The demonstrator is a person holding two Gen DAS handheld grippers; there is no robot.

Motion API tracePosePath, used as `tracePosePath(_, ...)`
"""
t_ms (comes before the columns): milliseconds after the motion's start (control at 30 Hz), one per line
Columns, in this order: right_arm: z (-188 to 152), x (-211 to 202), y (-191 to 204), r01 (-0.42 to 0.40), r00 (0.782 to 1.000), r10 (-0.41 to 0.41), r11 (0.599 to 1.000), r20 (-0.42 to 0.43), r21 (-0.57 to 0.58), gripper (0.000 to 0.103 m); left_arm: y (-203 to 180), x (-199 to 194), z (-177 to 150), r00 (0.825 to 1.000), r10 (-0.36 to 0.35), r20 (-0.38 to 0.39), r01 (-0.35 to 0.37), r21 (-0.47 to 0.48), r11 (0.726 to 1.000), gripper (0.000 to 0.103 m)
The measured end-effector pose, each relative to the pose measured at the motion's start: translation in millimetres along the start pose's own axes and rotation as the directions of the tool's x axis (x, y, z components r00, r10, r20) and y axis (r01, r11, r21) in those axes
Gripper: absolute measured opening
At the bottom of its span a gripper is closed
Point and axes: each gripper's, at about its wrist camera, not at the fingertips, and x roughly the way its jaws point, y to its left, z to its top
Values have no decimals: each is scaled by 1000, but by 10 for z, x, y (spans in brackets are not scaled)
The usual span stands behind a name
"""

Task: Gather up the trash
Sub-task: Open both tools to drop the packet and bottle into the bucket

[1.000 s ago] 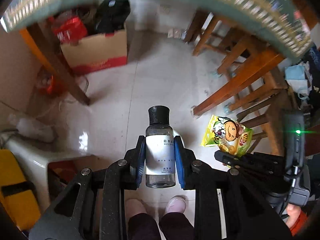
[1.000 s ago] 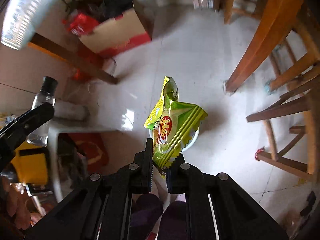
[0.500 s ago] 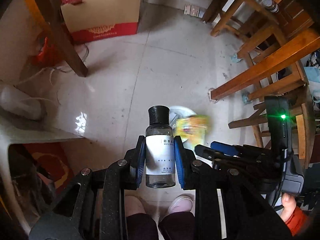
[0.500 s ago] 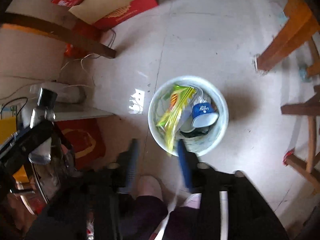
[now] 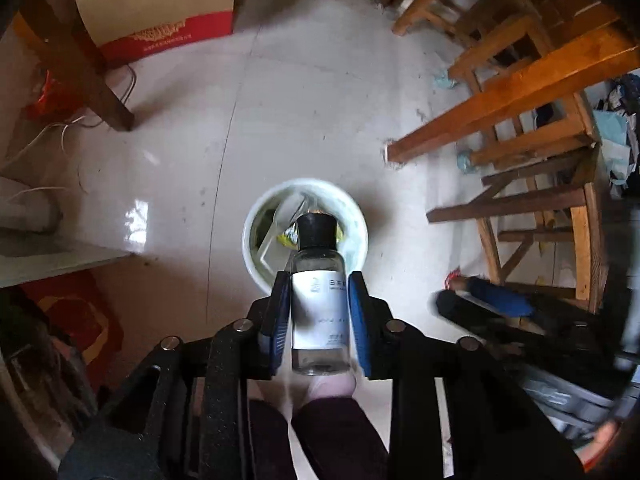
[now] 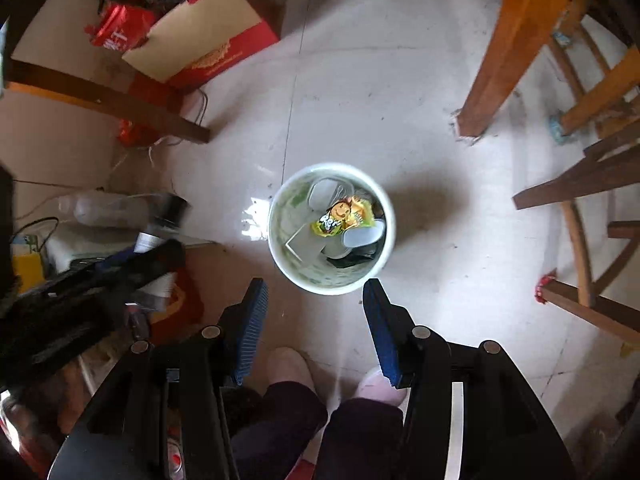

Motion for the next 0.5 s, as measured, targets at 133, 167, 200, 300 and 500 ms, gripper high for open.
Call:
tracePosePath(133,12,-477,131,0,999,-1,1000,48,14,46,-85,-282,-23,999,36,-11,-36,13,999,31)
tracePosePath(167,6,-642,179,-7,998,6,1000,64,15,46,-127,-446,-42,999,41,-1,-41,21,999,31)
tracePosePath(200,0,-732,202,-12,997,10,1000,74,15,46,-164,-583,-55,999,39,8,-39,26,999,31)
tracePosePath(300,-30,-1177,355,-24,992,23,1000,121,4,46,-308,-1094,-102,998,42,44,-44,42,998,31)
tracePosePath(500,-178,-2220,736,-27,977,37,998,210,-49,46,-616,-2408,-287,988,13,155,-22,53,998,31)
